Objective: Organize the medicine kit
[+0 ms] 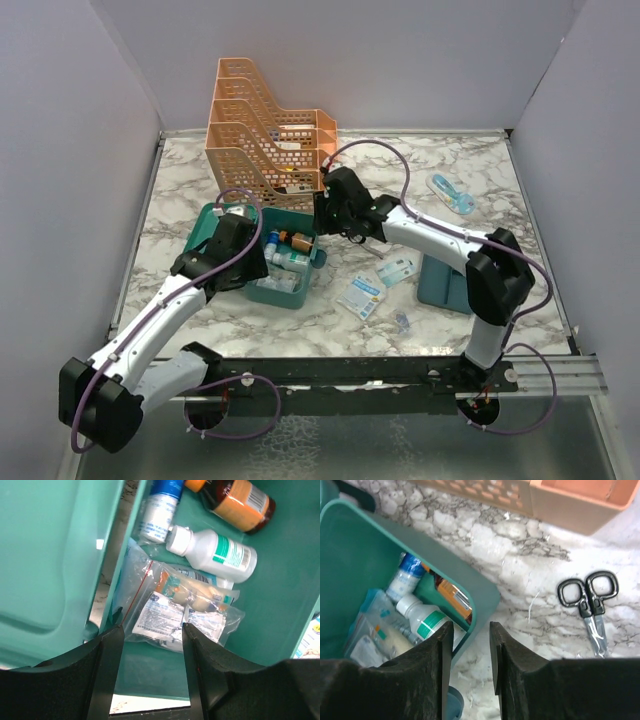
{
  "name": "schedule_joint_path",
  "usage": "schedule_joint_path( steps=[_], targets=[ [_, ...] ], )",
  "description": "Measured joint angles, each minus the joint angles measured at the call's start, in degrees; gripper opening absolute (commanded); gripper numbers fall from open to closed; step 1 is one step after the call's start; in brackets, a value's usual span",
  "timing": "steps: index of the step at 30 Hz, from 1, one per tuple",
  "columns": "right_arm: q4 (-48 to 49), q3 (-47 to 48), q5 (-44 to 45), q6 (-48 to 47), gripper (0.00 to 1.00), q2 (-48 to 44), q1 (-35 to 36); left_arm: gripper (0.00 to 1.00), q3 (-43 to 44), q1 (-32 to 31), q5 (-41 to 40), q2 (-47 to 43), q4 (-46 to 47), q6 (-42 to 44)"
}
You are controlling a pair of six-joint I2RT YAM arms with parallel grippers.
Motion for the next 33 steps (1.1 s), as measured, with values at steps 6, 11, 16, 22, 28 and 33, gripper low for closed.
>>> schedule_joint_path(
  steps=[6,11,16,22,28,33],
  targets=[
    [1.2,-6.8,-4.2,0.9,0.31,-5.2,0.0,0.54,-1.1,1.4,-0.2,-2.7,-0.1,-1.9],
    [2.9,-12.0,-7.3,1.9,0.31,-9.1,0.2,0.54,-1.2,2.0,-0.1,-2.9,-0.9,-2.8],
    [3.3,-17.1,-10.4,3.6,0.32,-13.5,0.5,0.54,-1.2,2.5,0.0,-1.7,-0.6,-2.7],
    [4.5,-22.4,-13.7,5.9,0.35,-17.7,1.3,0.54,-1.1,2.8,0.3,-0.1,-0.3,-2.5],
    [4.3,-26.0,-17.4,6.7,0.38,-21.0,2.5,0.54,-1.0,3.1,0.3,0.7,-0.2,-2.4],
    [3.8,-27.1,-20.3,6.1,0.41,-22.1,4.3,0.54,-1.0,3.5,-0.1,1.4,-0.1,-2.4]
  ],
)
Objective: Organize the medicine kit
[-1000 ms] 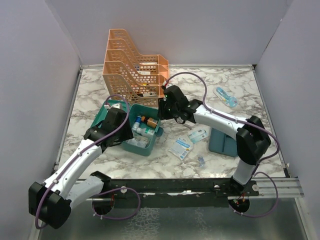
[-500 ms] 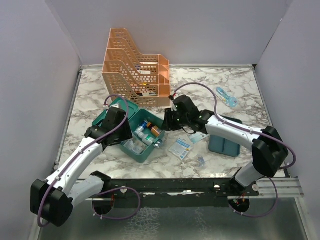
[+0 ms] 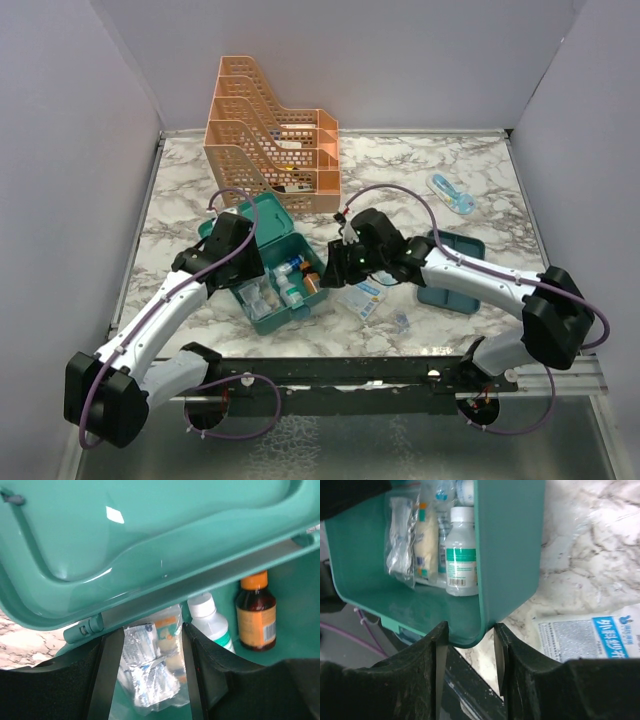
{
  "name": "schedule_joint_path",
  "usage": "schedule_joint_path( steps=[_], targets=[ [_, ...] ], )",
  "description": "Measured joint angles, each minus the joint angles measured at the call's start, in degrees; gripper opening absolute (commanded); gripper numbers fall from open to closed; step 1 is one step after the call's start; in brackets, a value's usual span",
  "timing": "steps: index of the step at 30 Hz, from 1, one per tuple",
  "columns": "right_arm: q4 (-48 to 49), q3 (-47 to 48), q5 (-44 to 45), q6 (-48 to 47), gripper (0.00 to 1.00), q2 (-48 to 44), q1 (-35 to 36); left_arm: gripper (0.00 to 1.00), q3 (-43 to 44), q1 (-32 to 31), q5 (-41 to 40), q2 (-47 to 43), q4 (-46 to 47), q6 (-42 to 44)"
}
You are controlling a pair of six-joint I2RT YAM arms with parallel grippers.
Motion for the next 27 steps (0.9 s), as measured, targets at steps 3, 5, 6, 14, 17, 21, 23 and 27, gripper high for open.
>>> schedule_joint_path(
  steps=[3,5,6,14,17,21,23,27],
  targets=[
    [0.2,-0.9,-2.7,-1.1,0.44,-0.9,1.0,0.55,0.0,0.3,-0.7,0.0,0.3,0.1],
    [-0.7,-1.8,-4.3,-1.7,0.46,-1.9,1.6,0.55,0.0,0.6,-1.2,0.0,1.1,0.3],
    [-1.5,-2.1,-4.5,-1.7,0.47,-2.4,2.0,0.56,0.0,0.6,-1.4,0.0,1.4,0.4],
    [-5.2,-3.3,5.8,2.8,0.50,-11.5,2.6,0.60,0.0,0.7,-0.7,-1.5,1.9,2.8],
    [-5.2,-4.7,11.3,5.5,0.49,-15.6,2.6,0.62,0.0,0.7,0.6,-3.4,2.8,4.7],
    [-7.3,-8.0,21.0,12.0,0.49,-19.7,2.6,0.62,0.0,0.7,3.1,-6.2,4.6,7.3],
    [-8.6,-10.0,23.6,14.7,0.49,-20.2,2.5,0.62,0.0,0.7,4.8,-7.2,6.0,8.7],
    [-12.8,-12.9,28.1,21.9,0.49,-18.8,2.5,0.62,-0.1,0.7,8.3,-8.4,9.5,10.5]
  ],
)
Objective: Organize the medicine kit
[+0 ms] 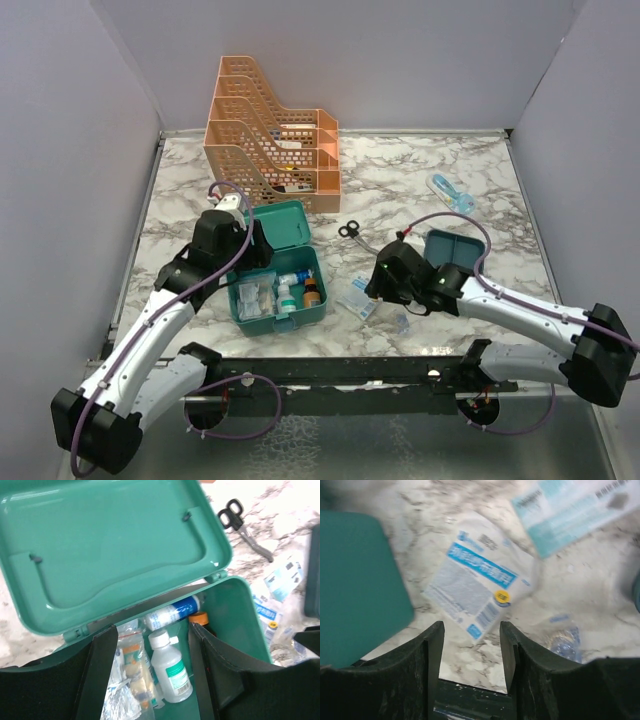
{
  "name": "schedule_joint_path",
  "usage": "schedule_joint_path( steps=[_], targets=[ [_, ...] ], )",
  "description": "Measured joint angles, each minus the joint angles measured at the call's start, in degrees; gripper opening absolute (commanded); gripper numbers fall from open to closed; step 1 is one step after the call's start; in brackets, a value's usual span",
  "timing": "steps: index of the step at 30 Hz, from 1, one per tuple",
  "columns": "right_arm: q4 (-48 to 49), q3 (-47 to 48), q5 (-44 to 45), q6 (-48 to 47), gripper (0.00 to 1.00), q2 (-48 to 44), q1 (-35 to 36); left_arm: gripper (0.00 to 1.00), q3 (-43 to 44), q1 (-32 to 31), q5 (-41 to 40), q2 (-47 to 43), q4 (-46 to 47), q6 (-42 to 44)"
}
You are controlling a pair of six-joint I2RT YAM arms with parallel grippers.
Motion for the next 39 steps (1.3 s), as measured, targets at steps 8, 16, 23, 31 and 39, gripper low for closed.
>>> schedule_joint_path(
  steps=[8,16,23,31,39],
  targets=[
    [-1.7,-5.7,1.8,10.3,0.46,4.2,0.0,0.62,-0.3,0.0,5.0,-4.6,5.1,1.6],
    [3.1,-8.0,1.9,13.7,0.43,7.5,0.0,0.63,-1.0,0.0,7.7,-6.8,7.3,1.4],
    [6.3,-8.4,2.5,16.3,0.36,9.0,0.0,0.63,-1.0,0.0,8.7,-7.7,7.6,1.1],
    [9.3,-9.2,3.0,17.5,0.37,10.0,0.0,0.63,-1.1,0.0,8.6,-9.2,7.6,0.0],
    [8.4,-8.8,4.2,17.7,0.39,8.3,0.0,0.62,-1.6,0.0,6.9,-9.3,7.6,-0.9]
  ],
)
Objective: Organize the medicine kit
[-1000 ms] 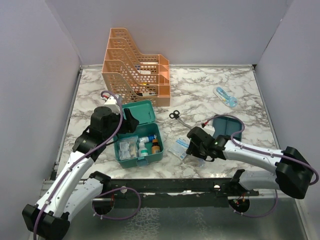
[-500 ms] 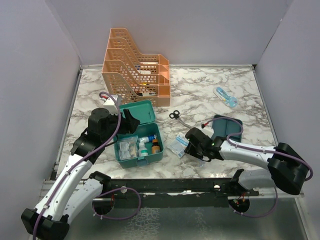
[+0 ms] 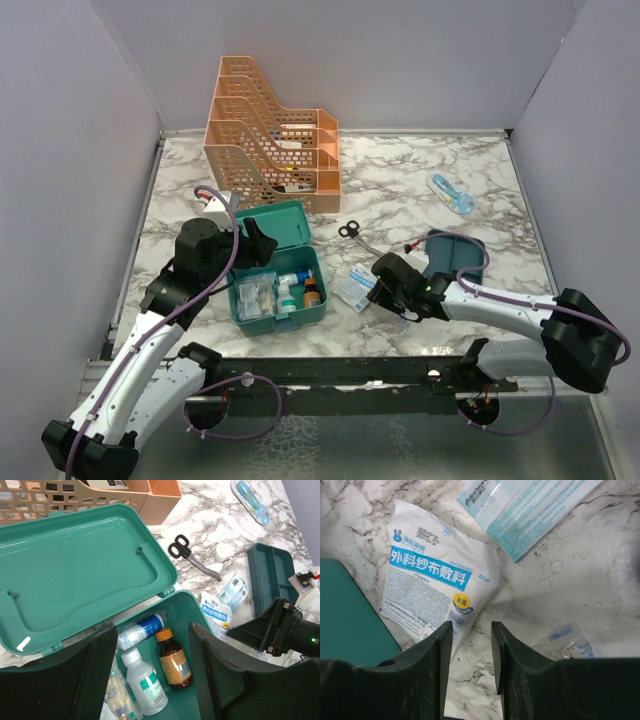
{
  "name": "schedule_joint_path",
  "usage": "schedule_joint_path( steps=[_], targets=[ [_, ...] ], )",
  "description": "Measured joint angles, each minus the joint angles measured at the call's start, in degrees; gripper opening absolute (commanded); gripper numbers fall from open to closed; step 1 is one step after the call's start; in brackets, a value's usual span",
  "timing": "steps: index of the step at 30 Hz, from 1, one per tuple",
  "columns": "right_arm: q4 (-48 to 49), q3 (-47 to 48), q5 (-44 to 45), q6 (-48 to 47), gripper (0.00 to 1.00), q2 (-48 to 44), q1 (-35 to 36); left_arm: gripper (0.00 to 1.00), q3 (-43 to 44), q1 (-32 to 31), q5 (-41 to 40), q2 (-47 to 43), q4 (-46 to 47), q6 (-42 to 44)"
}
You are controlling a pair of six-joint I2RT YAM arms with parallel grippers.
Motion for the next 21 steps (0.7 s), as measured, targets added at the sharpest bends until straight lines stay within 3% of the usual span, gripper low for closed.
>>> schedule_joint_path(
  steps=[11,17,21],
  targets=[
    [0.3,1.5,0.4,0.6,0.41,3.7,0.0,0.63,-1.0,0.0,-3.5,-1.0,0.0,0.0],
    [1.7,2.0,0.4,1.6,0.24,5.3,0.0,0.63,-1.2,0.0,-4.3,-1.6,0.1,0.0],
    [2.0,2.0,0.5,2.0,0.02,5.8,-0.1,0.63,-2.1,0.0,-4.9,-2.3,0.2,0.0]
  ],
)
